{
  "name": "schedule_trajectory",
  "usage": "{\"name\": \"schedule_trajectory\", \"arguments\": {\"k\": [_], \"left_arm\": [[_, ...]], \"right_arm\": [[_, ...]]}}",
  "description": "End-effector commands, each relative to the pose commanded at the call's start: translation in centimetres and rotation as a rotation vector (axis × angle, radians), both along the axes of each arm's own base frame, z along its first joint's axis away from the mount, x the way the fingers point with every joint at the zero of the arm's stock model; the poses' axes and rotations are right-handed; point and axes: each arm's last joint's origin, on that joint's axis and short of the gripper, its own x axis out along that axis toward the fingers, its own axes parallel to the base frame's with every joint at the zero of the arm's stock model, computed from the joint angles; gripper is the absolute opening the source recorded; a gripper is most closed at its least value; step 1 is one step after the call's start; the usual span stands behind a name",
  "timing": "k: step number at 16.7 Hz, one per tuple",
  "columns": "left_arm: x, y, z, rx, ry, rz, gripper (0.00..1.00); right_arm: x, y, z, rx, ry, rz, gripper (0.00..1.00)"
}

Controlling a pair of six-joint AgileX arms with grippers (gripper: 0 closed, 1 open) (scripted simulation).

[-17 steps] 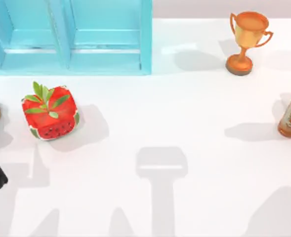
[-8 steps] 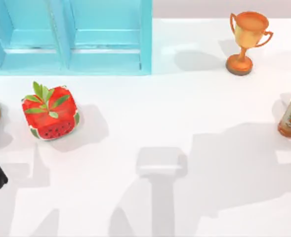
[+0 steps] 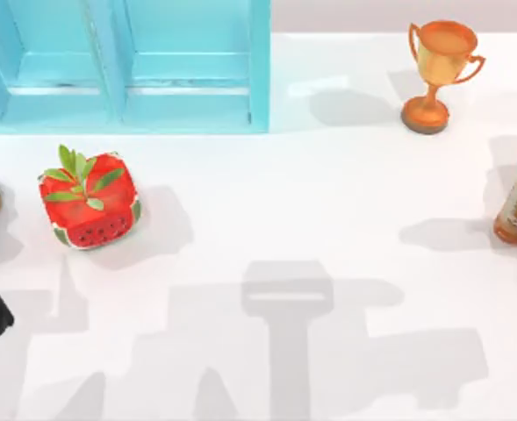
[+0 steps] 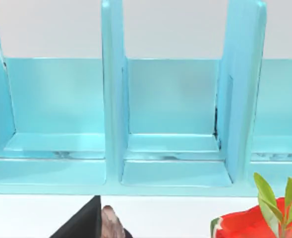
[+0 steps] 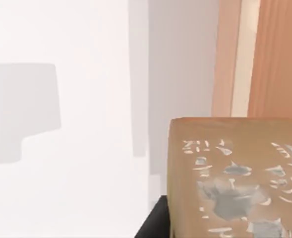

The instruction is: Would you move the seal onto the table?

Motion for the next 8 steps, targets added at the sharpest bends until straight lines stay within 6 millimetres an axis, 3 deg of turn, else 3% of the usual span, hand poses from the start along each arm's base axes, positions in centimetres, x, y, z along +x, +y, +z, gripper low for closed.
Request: {"name": "schedule_trajectory", "arguments": {"k": [5, 8], "left_arm": [[0.0, 0.0, 0.0, 0.000, 0.000, 0.000, 1.00], [0.0, 0.0, 0.0, 0.000, 0.000, 0.000, 1.00]], "right_arm": [[0.1, -0.1, -0.2, -0.001, 0.005, -0.006, 0.00], [1.8, 1.7, -0.3, -0.008, 0.006, -0.007, 0.00]]}}
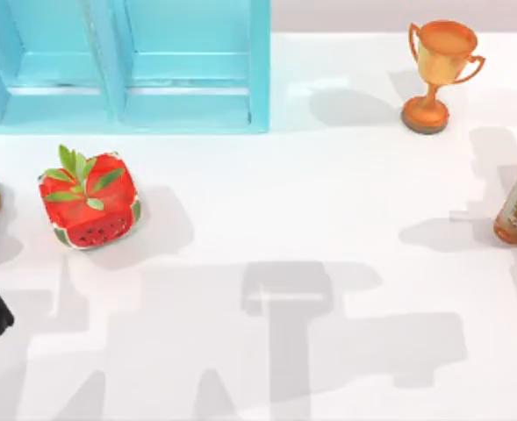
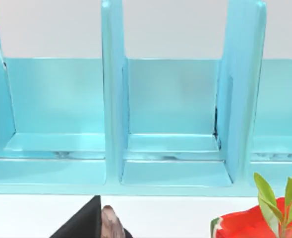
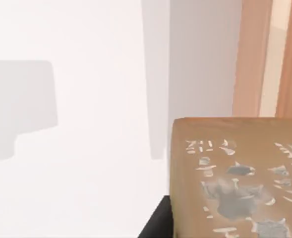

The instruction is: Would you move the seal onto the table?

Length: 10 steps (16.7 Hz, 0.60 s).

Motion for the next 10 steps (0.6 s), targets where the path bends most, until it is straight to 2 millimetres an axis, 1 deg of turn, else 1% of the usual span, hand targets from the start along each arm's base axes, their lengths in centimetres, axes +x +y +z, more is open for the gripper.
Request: {"name": "schedule_trajectory", "arguments": {"k": [1, 2, 4, 6, 8, 9, 10], "left_arm": [[0.0, 0.0, 0.0, 0.000, 0.000, 0.000, 1.00], [0.0, 0.0, 0.0, 0.000, 0.000, 0.000, 1.00], [0.0, 0.0, 0.0, 0.000, 0.000, 0.000, 1.00], [0.0, 0.0, 0.0, 0.000, 0.000, 0.000, 1.00], [0.0, 0.0, 0.0, 0.000, 0.000, 0.000, 1.00], [0.0, 0.0, 0.0, 0.000, 0.000, 0.000, 1.00], [0.0, 0.0, 0.0, 0.000, 0.000, 0.000, 1.00]], "right_arm": [[1.1, 1.3, -0.2, 0.000, -0.004, 0.004, 0.00], [2.2, 3.0, -0.6, -0.001, -0.004, 0.009, 0.00], [4.6, 7.5, -2.3, -0.001, 0.015, 0.017, 0.00], [6.3, 12.7, -4.9, -0.004, 0.041, 0.021, 0.00], [6.6, 18.4, -7.0, -0.004, 0.035, 0.017, 0.00], [6.6, 21.0, -7.9, -0.001, 0.025, 0.015, 0.00], [6.5, 23.1, -8.7, 0.006, 0.011, 0.011, 0.00]]}}
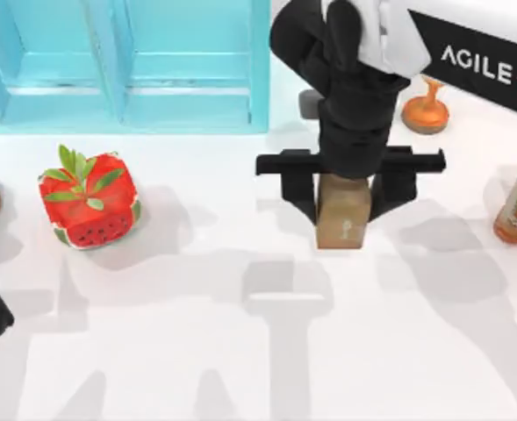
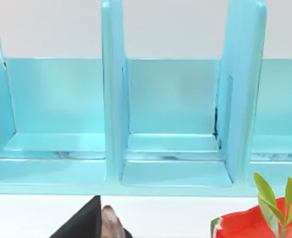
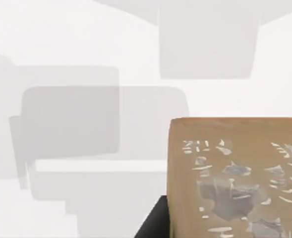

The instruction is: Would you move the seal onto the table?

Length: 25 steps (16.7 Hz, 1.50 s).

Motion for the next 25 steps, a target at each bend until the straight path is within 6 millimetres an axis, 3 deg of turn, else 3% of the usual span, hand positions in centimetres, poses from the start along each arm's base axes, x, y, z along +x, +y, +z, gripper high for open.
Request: {"name": "schedule_trajectory", "arguments": {"k": [2, 4, 9, 15, 19, 25], "left_arm": [[0.0, 0.0, 0.0, 0.000, 0.000, 0.000, 1.00], [0.0, 0.0, 0.0, 0.000, 0.000, 0.000, 1.00], [0.0, 0.0, 0.0, 0.000, 0.000, 0.000, 1.00], [0.0, 0.0, 0.0, 0.000, 0.000, 0.000, 1.00], [0.0, 0.0, 0.0, 0.000, 0.000, 0.000, 1.00], [0.0, 0.0, 0.0, 0.000, 0.000, 0.000, 1.00]], "right_arm": [[-0.4, 2.9, -1.3, 0.008, -0.019, -0.008, 0.00], [-0.7, 4.0, -1.9, 0.002, -0.016, -0.010, 0.00], [-0.6, 3.8, -2.1, 0.002, -0.012, -0.017, 0.00], [-0.7, 4.0, -6.0, 0.004, -0.017, -0.012, 0.00], [-0.7, 4.1, -6.4, 0.002, -0.016, -0.010, 0.00], [-0.7, 4.1, -6.4, 0.002, -0.016, -0.010, 0.45]]}}
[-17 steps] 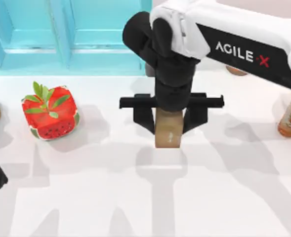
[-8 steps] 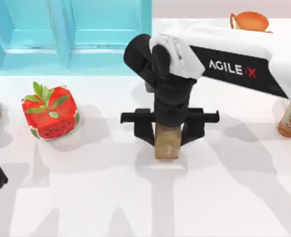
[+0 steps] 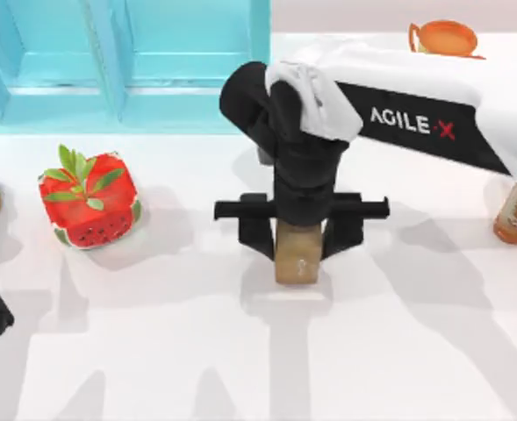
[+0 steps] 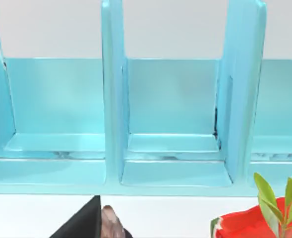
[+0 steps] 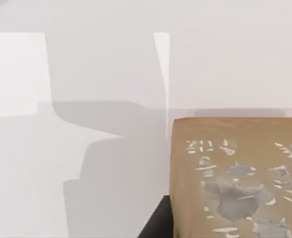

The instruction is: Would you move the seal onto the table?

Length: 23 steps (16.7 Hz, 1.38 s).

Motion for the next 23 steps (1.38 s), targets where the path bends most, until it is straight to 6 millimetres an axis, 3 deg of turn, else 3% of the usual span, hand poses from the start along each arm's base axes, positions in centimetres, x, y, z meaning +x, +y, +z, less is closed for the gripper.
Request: {"name": "schedule_trajectory", "arguments": {"k": [7, 18, 23], "left_arm": [[0.0, 0.0, 0.0, 0.000, 0.000, 0.000, 1.00], [0.0, 0.0, 0.0, 0.000, 0.000, 0.000, 1.00], [0.0, 0.0, 0.0, 0.000, 0.000, 0.000, 1.00]], "right_arm": [[0.0, 0.0, 0.0, 0.000, 0.000, 0.000, 0.98], [0.2, 0.0, 0.2, 0.000, 0.000, -0.003, 1.00], [0.8, 1.0, 3.3, -0.005, 0.004, 0.005, 1.00]]}}
